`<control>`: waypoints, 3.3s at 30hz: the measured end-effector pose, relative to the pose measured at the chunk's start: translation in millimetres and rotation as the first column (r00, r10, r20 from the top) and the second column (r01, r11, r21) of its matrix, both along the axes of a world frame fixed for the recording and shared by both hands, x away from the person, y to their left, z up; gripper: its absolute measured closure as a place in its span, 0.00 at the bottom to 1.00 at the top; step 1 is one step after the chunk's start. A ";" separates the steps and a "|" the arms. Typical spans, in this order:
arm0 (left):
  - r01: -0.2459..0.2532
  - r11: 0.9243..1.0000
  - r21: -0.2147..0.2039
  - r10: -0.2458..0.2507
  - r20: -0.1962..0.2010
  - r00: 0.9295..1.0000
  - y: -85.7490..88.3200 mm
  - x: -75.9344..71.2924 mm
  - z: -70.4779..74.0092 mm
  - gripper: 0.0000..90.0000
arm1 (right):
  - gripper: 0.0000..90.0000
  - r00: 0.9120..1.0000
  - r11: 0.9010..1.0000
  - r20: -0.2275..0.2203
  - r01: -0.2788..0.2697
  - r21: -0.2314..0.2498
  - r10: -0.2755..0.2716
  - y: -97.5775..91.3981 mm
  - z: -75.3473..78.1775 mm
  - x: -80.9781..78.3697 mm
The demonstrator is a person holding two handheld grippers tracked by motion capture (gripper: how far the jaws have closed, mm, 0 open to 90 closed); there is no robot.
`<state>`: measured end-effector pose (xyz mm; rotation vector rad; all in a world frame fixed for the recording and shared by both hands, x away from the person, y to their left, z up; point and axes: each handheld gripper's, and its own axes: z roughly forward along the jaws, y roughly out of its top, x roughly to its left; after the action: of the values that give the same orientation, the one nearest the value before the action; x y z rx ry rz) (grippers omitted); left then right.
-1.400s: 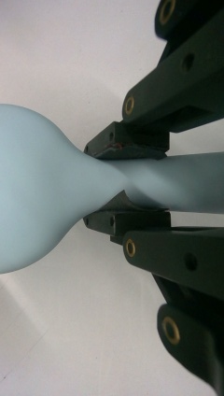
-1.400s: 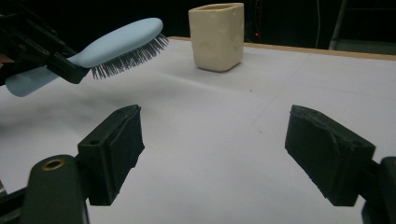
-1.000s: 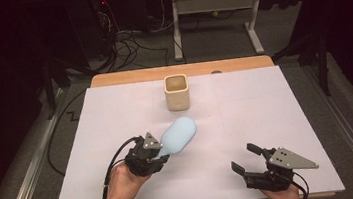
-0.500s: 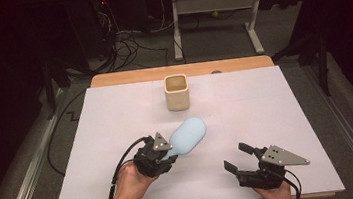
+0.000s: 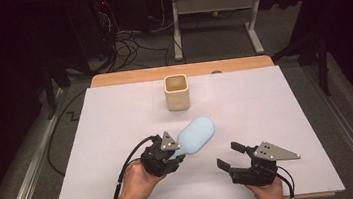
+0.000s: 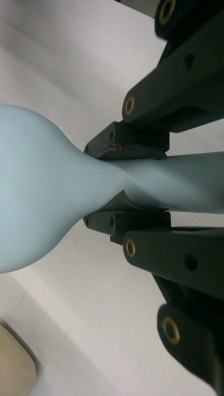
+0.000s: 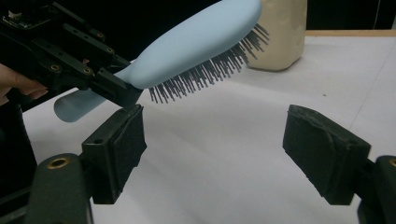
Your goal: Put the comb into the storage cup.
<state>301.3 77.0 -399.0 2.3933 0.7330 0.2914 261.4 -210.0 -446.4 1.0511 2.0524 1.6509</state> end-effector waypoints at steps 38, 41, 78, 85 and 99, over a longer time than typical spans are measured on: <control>0.071 0.997 -0.006 -0.071 0.011 0.997 -29.3 -4.4 1.7 0.77 | 0.21 0.982 0.992 -0.183 -0.018 0.125 0.041 24.5 2.8 32.7; 0.082 0.997 -0.007 -0.082 0.012 0.997 -33.0 -4.4 1.7 0.77 | 0.20 0.981 0.991 -0.188 -0.017 0.132 0.042 24.9 2.4 33.9; 0.127 0.991 -0.047 -0.127 0.011 0.992 -44.4 -3.9 1.2 0.77 | 0.22 0.972 0.990 -0.229 -0.029 0.135 0.060 25.4 4.7 38.5; 0.111 0.992 -0.058 -0.111 0.004 0.994 -43.3 -1.3 0.5 0.77 | 0.32 0.970 0.986 -0.230 -0.037 0.163 0.074 22.6 9.7 42.3; 0.112 0.991 -0.075 -0.113 -0.017 0.993 -43.1 -0.1 2.5 0.78 | 0.33 0.971 0.984 -0.218 -0.061 0.168 0.097 23.0 13.7 47.1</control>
<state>301.2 33.9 -396.5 2.3603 0.6048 0.1895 308.5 -187.0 -432.7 1.2781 2.1549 1.8379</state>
